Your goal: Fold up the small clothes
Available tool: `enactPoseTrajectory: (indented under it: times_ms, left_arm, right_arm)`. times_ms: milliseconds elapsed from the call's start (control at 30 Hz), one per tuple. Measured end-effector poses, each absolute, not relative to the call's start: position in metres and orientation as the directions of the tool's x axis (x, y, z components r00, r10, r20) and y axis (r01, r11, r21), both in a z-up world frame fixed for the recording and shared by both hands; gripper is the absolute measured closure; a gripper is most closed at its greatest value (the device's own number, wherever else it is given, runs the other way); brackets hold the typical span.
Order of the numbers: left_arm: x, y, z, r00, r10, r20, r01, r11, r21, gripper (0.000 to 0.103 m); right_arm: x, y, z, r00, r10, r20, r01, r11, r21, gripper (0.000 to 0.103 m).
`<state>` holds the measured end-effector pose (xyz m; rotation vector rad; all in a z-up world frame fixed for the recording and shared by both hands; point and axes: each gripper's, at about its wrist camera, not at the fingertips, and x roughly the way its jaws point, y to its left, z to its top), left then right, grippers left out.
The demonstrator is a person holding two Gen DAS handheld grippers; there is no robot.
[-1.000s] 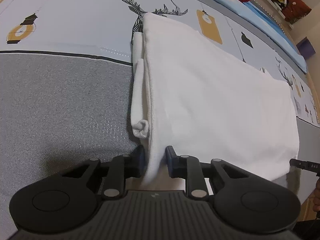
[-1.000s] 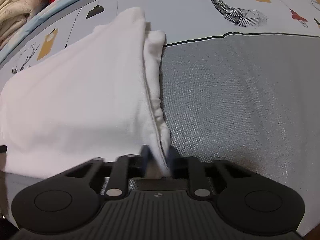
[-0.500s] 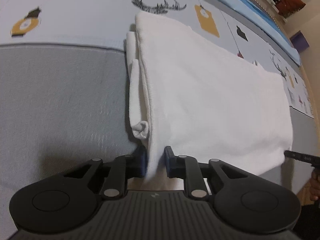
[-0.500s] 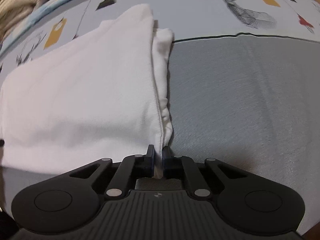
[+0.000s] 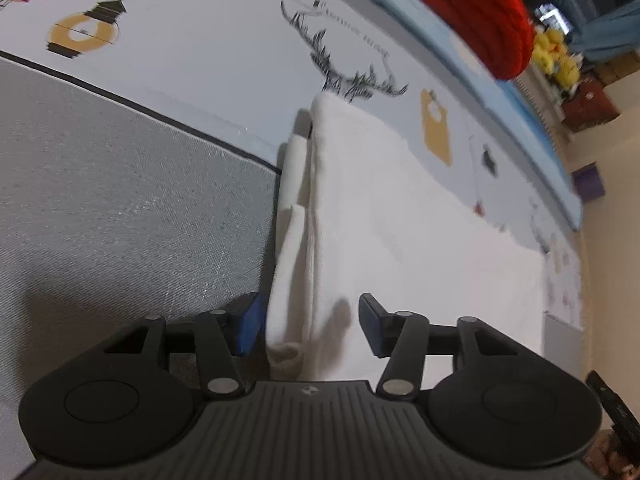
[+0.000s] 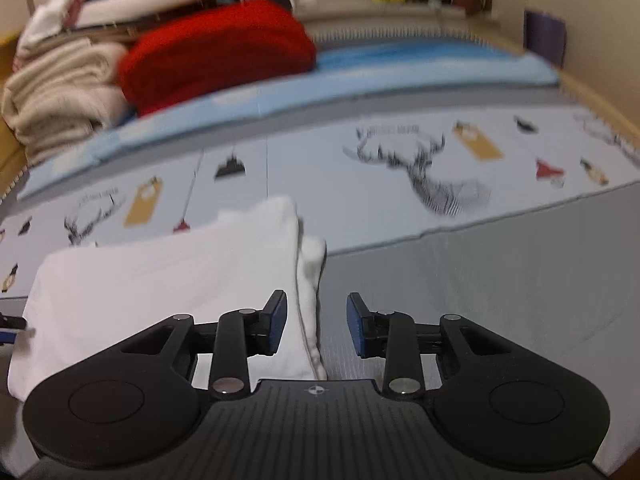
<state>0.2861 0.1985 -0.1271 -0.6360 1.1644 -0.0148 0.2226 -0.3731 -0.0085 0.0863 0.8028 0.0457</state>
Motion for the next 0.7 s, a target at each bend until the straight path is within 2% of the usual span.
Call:
enactPoseTrajectory:
  times_ms: [100, 267, 300, 333, 400, 600, 700]
  left_arm:
    - [0.294, 0.194, -0.131, 0.424, -0.304, -0.853, -0.308, 0.837, -0.451, 0.044]
    - [0.302, 0.181, -0.132, 0.430, -0.258, -0.865, -0.296, 0.865, -0.405, 0.045]
    - [0.302, 0.179, -0.132, 0.428, -0.249, -0.869, -0.290, 0.873, -0.393, 0.049]
    - [0.302, 0.177, -0.132, 0.426, -0.238, -0.873, -0.277, 0.884, -0.376, 0.064]
    - [0.301, 0.176, -0.132, 0.419, -0.258, -0.870, -0.247, 0.890, -0.383, 0.084]
    - [0.290, 0.182, -0.115, 0.467, -0.256, -0.846, -0.192, 0.905, -0.380, 0.089]
    - [0.283, 0.184, -0.105, 0.458, -0.129, -0.880, -0.206, 0.947, -0.247, 0.089]
  right_arm:
    - [0.222, -0.375, -0.020, 0.663, 0.049, -0.747, 0.017, 0.997, 0.081, 0.069]
    - [0.228, -0.364, -0.023, 0.675, 0.011, -0.738, 0.016, 0.999, 0.029, 0.069]
    - [0.232, -0.364, -0.026, 0.664, 0.002, -0.748, 0.021, 1.000, 0.021, 0.069]
    - [0.234, -0.362, -0.028, 0.659, -0.003, -0.752, 0.028, 0.999, 0.021, 0.069]
    - [0.238, -0.359, -0.032, 0.653, -0.007, -0.757, 0.047, 0.998, 0.031, 0.069]
    - [0.243, -0.345, -0.037, 0.640, -0.007, -0.768, 0.098, 0.992, 0.073, 0.069]
    - [0.242, -0.335, -0.037, 0.642, 0.001, -0.767, 0.103, 0.991, 0.087, 0.069]
